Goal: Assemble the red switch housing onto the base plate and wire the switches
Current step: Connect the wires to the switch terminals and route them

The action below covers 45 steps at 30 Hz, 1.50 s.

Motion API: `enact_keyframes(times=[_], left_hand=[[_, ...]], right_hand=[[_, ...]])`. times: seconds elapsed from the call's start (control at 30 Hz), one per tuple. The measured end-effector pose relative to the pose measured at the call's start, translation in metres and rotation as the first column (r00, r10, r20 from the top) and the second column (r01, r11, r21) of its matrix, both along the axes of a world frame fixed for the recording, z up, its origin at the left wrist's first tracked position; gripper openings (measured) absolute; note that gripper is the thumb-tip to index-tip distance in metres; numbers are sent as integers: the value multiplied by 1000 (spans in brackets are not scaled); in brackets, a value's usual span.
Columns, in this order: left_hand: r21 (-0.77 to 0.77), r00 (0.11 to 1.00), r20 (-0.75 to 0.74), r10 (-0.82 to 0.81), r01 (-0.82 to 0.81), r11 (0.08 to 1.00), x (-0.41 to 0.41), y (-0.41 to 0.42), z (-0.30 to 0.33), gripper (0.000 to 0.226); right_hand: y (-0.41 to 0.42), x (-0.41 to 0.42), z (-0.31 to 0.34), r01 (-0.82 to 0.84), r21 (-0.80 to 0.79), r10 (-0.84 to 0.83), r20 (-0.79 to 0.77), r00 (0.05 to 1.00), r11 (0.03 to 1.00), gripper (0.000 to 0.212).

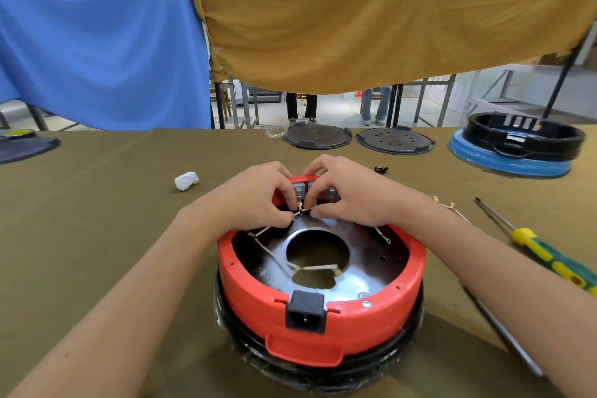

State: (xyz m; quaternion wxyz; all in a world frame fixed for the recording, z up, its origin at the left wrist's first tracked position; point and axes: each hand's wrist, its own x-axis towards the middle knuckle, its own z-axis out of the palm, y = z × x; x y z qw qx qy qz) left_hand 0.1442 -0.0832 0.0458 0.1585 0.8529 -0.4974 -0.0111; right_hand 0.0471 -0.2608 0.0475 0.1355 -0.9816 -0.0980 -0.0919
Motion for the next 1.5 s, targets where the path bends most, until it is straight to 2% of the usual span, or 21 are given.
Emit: enact_keyframes(times=[0.23,0.3,0.4,0.47,0.6,0.83,1.07,1.23,1.5], left_hand=[[-11,1000,25,15,-15,1000,-1,-2,-1,10],[-14,1000,29,9,-8,1000,-1,-2,-1,10],[-31,1000,13,-2,2,1000,-1,-2,0,5],[-40,1000,3,-6,6,999,-1,-1,0,2],[-32,1000,-14,-19,18,999,-2,0,1,5],[-25,1000,-18,-11,10,1000,-2,-1,1,6],[-54,1000,-10,22,-23,998,-1,-3,-1,6],[-83,999,-9,33,-34,996,-2,-3,-1,11],[-61,1000,-1,19,-19,998,-3,-2,0,13]], right_hand=[[2,0,-1,27,-39,-26,18,999,999,11],[3,0,-2,36,-34,-34,45,998,999,23],[5,0,-2,61,-16,-60,61,996,998,53],[4,1,-1,65,-70,-62,46,997,995,66],[3,5,1,64,-191,-53,60,997,980,61],[5,6,5,80,-232,-65,74,995,969,56],[5,6,0,86,-170,-64,132,989,982,49],[5,7,-5,89,-208,-59,147,987,974,49],[6,9,0,66,-159,-51,94,994,985,44]])
